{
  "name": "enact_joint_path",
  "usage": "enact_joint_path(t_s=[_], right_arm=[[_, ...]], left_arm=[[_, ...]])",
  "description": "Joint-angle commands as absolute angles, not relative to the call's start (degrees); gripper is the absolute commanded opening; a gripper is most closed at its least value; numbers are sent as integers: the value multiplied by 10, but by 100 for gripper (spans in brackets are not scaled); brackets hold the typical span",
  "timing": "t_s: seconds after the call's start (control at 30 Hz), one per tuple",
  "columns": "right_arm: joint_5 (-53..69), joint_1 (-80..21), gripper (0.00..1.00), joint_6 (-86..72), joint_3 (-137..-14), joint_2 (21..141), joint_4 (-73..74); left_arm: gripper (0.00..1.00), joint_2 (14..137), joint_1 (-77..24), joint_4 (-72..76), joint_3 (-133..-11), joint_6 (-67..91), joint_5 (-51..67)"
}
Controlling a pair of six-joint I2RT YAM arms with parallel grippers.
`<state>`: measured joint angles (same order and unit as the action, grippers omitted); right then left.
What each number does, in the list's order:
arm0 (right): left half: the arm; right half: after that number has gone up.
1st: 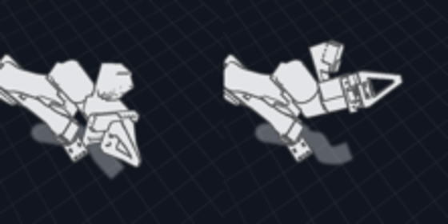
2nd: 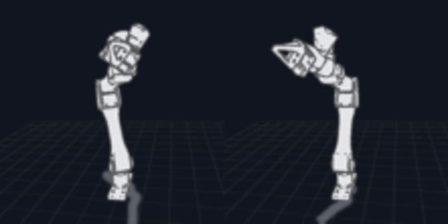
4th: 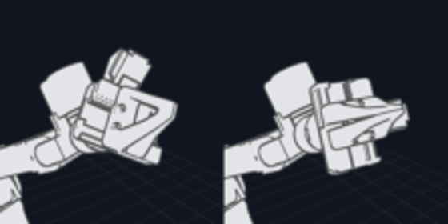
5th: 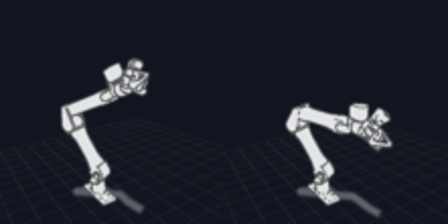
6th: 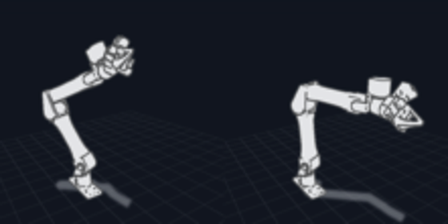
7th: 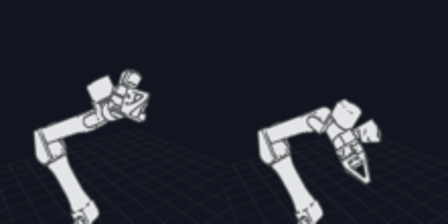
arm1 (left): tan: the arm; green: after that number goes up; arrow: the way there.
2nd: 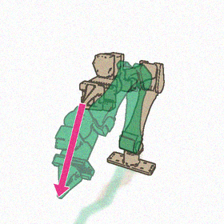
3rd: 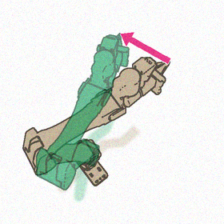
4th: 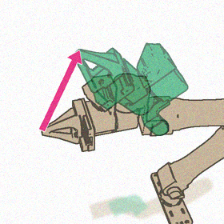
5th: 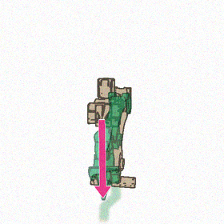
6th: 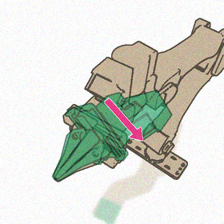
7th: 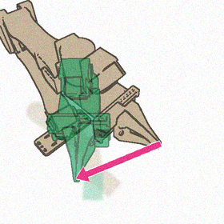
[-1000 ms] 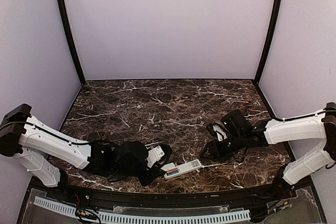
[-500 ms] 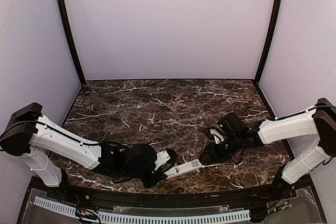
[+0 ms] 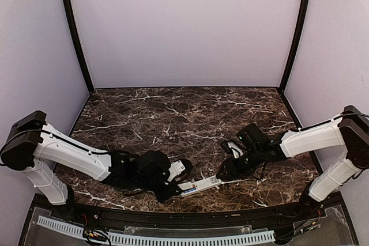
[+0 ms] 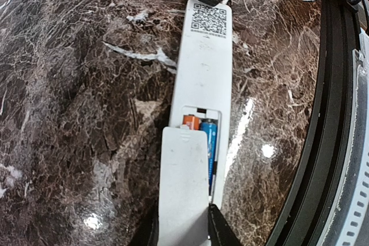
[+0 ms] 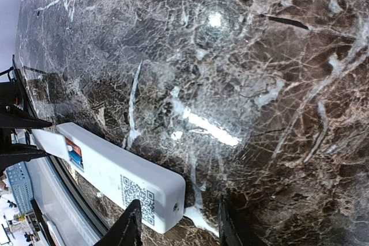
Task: Load the batteries into the remote control
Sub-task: Load the battery cover onto the remote control without the battery cover.
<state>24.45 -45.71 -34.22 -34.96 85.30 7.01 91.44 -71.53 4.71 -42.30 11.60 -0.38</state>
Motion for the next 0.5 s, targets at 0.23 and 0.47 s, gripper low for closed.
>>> enact_joint_path(t_s=[0.23,0.47], right_arm=[[252,-457,42,-339,-351,862,46],[257,-457,42,-341,-346,866,37]], left_arm=[[0,932,-703,58,-439,118,57],[0,939,-703,66,-443,124,60]])
